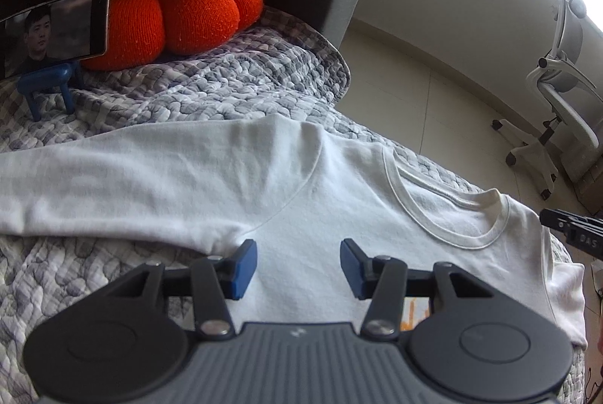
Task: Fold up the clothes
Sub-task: 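Open the right gripper and lift it away from the shirt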
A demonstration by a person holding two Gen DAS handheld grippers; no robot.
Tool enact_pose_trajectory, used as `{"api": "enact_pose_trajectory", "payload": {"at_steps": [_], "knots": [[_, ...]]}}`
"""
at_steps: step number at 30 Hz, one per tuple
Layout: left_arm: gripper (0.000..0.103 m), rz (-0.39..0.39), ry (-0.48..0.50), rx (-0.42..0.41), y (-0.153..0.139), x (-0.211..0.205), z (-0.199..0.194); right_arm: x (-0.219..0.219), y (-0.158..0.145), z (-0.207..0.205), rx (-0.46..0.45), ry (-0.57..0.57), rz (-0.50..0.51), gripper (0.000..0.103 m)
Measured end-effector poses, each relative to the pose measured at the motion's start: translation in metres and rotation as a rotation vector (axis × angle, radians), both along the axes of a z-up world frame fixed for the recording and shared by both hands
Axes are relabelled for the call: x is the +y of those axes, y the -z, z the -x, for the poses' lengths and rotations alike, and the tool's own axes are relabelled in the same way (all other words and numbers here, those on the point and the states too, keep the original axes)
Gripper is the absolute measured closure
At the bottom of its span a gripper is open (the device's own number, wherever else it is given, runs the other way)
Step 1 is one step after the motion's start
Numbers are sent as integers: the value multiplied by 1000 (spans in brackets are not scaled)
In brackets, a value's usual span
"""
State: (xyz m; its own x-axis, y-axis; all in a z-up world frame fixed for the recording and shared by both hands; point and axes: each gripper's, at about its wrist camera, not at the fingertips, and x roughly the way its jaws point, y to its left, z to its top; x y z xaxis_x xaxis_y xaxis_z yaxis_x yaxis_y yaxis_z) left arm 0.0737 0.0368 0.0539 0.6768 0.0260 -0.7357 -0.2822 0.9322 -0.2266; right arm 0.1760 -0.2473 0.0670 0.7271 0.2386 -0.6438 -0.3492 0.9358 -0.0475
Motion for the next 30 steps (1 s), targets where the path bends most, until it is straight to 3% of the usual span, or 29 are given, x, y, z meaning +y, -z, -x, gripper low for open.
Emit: {"api": "enact_pose_trajectory", "payload": {"at_steps": [4,7,10,12,17,20,26,30], "knots": [[53,3,-1,2,0,-1,0,-25,-11,19,26,31,-68,72],[53,0,7,4,0,-5,1,-35,-1,28,106,18,-123,72],[53,-9,22,9,1,-11,1,-28,24,34,202,-3,-37,72],[53,-26,33,13,2,-15,1,-26,33,39,180,25,6,75],[53,-49,47,29,5,-17,2,-33,24,57,95,70,-74,74],[53,-57,55,37,7,-17,1,-38,31,62,110,71,-33,74],[53,-61,70,52,10,-16,0,-76,35,69,91,176,-110,74],[53,-63,79,58,13,-15,-1,-77,34,73,61,198,-33,74]]}}
